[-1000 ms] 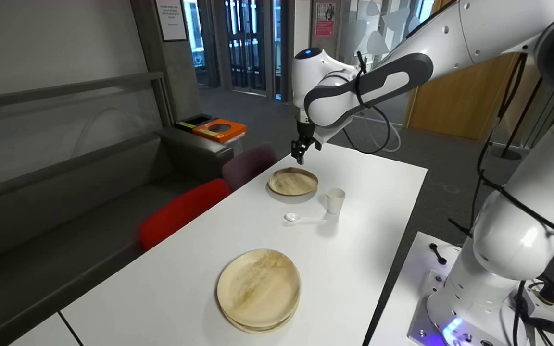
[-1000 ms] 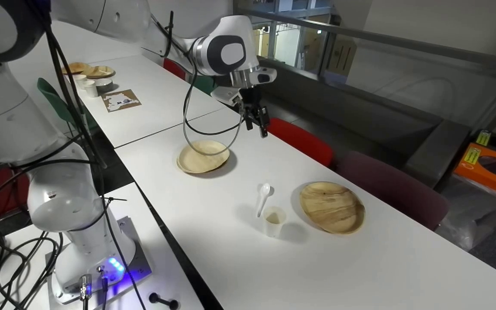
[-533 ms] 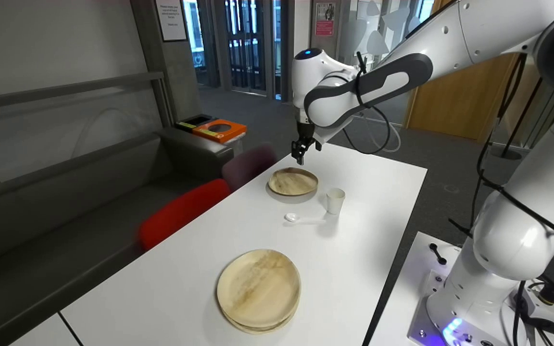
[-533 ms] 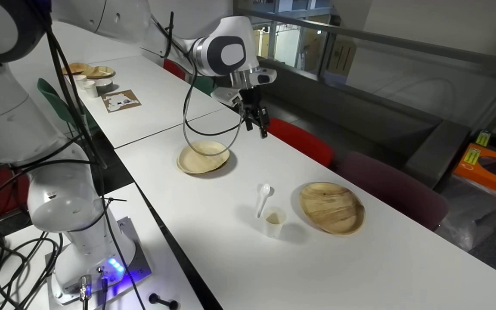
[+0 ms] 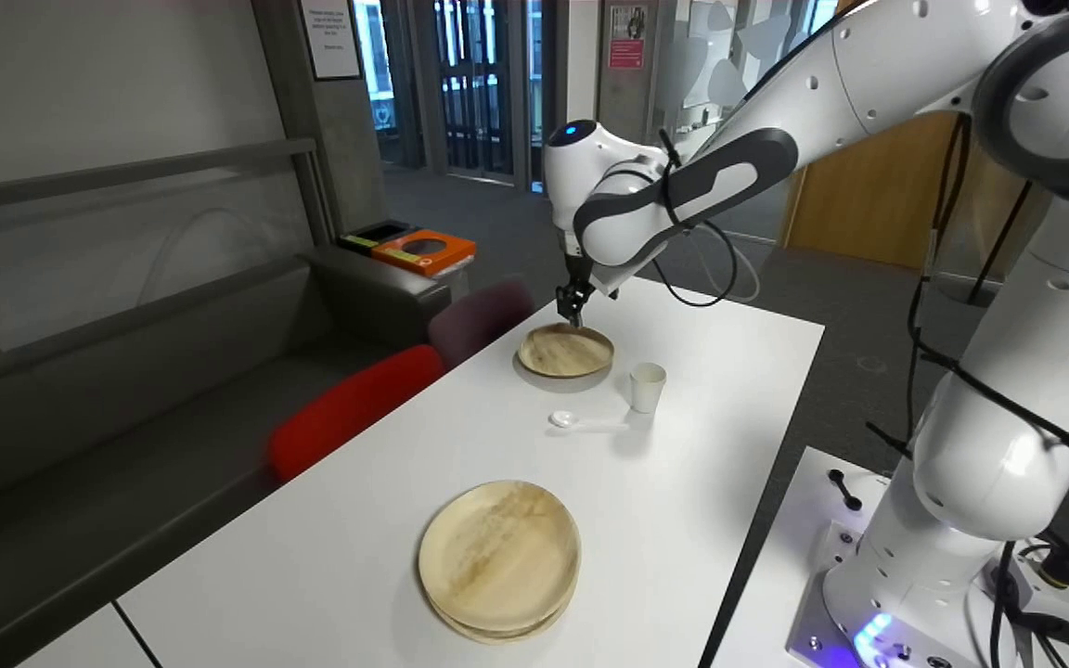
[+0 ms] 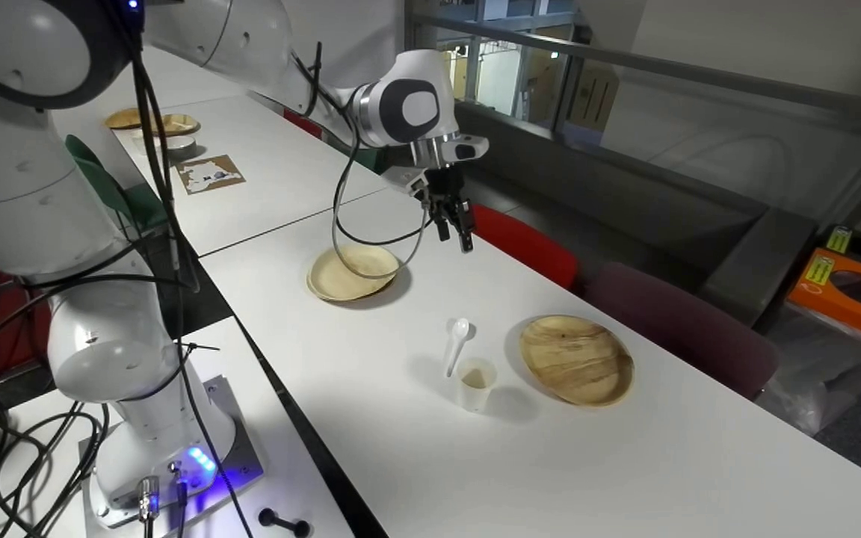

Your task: Put the right plate on the left plate, then move the plates to the right

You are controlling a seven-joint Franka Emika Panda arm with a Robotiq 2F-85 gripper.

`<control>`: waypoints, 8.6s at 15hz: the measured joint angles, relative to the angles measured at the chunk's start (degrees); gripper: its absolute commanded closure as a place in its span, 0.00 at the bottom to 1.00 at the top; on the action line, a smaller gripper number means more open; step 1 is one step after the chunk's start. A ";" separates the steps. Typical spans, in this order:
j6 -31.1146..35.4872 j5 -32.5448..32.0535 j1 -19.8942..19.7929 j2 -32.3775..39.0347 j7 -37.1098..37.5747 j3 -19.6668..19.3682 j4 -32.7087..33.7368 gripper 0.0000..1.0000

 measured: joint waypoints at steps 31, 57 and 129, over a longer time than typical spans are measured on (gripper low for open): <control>-2.97 -11.24 6.67 43.16 -4.93 -9.93 37.24 0.00; -11.86 -4.31 6.46 66.57 -17.04 -13.73 64.66 0.00; -29.93 -22.35 30.24 13.65 8.21 16.00 -0.98 0.98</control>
